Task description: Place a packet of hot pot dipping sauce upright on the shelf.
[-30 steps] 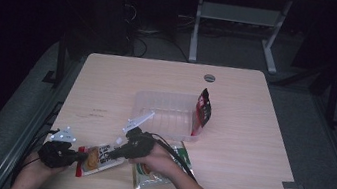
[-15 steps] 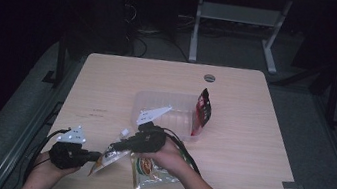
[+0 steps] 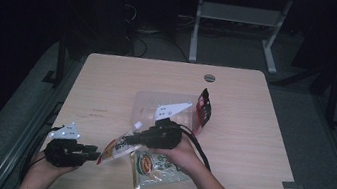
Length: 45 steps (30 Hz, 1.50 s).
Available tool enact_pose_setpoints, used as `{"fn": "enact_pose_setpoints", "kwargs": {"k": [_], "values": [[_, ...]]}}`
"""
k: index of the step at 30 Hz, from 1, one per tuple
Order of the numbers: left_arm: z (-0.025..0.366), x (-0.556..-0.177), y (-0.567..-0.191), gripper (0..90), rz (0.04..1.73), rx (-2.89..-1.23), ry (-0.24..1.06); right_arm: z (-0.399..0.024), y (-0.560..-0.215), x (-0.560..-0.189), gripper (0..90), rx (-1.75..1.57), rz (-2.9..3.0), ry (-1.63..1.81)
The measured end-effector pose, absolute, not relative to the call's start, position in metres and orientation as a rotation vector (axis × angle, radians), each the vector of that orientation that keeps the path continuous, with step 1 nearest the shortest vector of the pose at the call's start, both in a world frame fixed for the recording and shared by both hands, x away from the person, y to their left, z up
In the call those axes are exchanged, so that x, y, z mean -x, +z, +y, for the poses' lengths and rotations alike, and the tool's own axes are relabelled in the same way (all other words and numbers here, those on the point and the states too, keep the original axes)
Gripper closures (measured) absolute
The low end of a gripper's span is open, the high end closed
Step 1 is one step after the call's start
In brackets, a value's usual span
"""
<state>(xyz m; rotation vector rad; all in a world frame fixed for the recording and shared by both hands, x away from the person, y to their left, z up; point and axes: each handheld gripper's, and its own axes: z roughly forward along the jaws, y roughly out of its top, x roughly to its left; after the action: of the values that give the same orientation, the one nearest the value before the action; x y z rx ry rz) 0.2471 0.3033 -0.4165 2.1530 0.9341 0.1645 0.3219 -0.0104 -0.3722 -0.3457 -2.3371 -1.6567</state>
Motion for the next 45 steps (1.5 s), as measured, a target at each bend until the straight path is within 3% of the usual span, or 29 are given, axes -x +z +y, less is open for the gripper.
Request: {"fn": "enact_pose_setpoints", "kwargs": {"k": [22, 45], "values": [[0.316, -0.251, -0.427, 36.8, 0.987, -2.148, 0.157, -0.063, -0.325, -0.337, 90.0, 0.393, -2.4, -1.798], [0.312, -0.251, -0.429, 25.9, 0.949, -2.162, 0.173, -0.073, -0.315, -0.383, 90.0, 0.538, -2.525, -1.764]]}}
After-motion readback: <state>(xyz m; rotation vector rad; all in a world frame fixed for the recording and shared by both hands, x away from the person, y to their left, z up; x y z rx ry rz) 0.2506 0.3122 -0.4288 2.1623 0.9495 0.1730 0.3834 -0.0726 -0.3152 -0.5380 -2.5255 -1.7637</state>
